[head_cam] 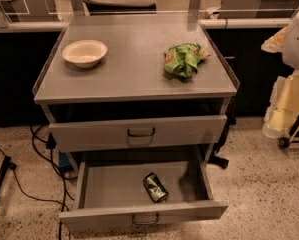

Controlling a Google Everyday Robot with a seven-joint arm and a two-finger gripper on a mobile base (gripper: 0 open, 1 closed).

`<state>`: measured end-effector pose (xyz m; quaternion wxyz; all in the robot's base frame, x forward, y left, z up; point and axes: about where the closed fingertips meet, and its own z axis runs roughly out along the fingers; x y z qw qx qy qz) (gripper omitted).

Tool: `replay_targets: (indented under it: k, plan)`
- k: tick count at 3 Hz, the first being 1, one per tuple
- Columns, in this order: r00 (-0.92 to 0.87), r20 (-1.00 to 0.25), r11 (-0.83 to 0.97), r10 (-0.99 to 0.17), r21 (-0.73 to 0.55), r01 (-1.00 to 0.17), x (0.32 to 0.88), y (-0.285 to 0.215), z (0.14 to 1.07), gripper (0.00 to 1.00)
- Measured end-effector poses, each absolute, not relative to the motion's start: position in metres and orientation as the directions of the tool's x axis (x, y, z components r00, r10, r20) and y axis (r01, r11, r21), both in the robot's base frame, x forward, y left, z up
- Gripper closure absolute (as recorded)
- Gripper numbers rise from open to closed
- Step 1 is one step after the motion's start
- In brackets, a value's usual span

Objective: Pick green can from middle drawer and place on counter

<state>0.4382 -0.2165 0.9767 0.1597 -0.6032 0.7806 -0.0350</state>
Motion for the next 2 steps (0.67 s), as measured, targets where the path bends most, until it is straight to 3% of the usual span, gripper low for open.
replay_targets:
  k: [1,2]
  plan:
    - [-0.221,-0.207,0.27,-0.953,-0.247,-0.931,0.4382,-0.2165,0.9767,0.0]
    - [-0.221,-0.207,0.27,-0.953,-0.247,-0.931,0.4382,-0.2165,0.9767,0.15]
